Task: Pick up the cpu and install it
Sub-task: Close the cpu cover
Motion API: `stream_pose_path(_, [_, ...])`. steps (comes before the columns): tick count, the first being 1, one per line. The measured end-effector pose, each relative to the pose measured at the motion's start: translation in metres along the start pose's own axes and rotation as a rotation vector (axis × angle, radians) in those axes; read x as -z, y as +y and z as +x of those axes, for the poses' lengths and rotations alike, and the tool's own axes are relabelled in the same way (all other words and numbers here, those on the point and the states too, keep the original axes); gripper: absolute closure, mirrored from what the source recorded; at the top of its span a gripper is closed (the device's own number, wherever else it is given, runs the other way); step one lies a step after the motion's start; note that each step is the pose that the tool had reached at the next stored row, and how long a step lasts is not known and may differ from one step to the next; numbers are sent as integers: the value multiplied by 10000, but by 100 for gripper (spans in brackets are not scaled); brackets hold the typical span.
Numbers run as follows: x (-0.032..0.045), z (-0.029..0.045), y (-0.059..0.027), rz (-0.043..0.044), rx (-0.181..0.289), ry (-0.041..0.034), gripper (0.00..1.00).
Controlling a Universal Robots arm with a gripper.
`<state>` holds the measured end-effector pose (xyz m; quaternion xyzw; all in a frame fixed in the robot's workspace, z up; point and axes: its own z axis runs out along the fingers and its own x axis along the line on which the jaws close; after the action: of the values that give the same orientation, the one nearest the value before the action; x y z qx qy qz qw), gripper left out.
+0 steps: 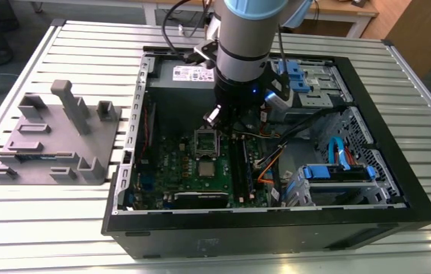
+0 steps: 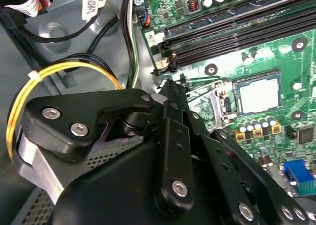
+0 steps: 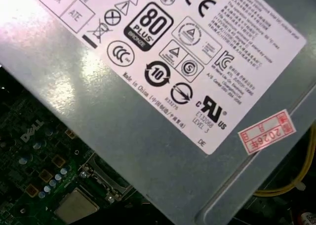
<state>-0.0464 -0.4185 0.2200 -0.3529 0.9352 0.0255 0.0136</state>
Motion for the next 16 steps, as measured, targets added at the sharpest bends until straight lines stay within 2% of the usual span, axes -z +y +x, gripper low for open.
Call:
stream_pose_path(10, [-74, -42, 46, 19, -457, -18, 89])
stream_pose_path(16, [-96, -52, 66, 21, -485, -19, 89])
